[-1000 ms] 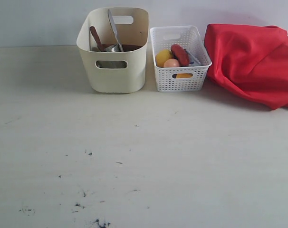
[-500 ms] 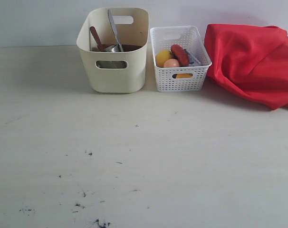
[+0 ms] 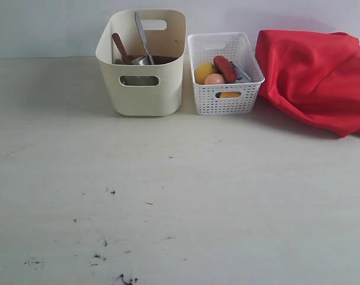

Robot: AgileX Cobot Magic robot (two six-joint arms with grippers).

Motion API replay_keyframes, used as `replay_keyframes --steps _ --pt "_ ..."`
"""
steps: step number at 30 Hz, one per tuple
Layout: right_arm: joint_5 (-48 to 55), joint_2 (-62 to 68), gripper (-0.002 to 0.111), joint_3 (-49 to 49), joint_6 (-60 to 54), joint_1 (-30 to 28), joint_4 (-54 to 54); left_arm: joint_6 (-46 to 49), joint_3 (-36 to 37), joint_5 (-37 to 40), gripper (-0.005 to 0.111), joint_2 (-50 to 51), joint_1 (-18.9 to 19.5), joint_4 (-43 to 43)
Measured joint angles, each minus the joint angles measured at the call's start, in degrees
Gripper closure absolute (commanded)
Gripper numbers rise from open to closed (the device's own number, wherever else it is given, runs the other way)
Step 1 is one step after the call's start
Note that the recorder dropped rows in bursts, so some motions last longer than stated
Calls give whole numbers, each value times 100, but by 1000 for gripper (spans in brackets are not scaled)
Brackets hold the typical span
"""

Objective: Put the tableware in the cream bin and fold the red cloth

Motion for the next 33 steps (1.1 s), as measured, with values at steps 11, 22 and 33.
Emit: replay_keyframes --steps 11,22,33 --pt "38 -1202 101 1098 13 0 -628 0 771 -28 107 -633 1203 -99" --pt "105 -1631 101 1756 24 0 -890 0 1220 143 107 -1312 2204 -298" --pt "125 -1654 101 1766 24 0 -975 0 1788 -129 107 -1869 2528 -337"
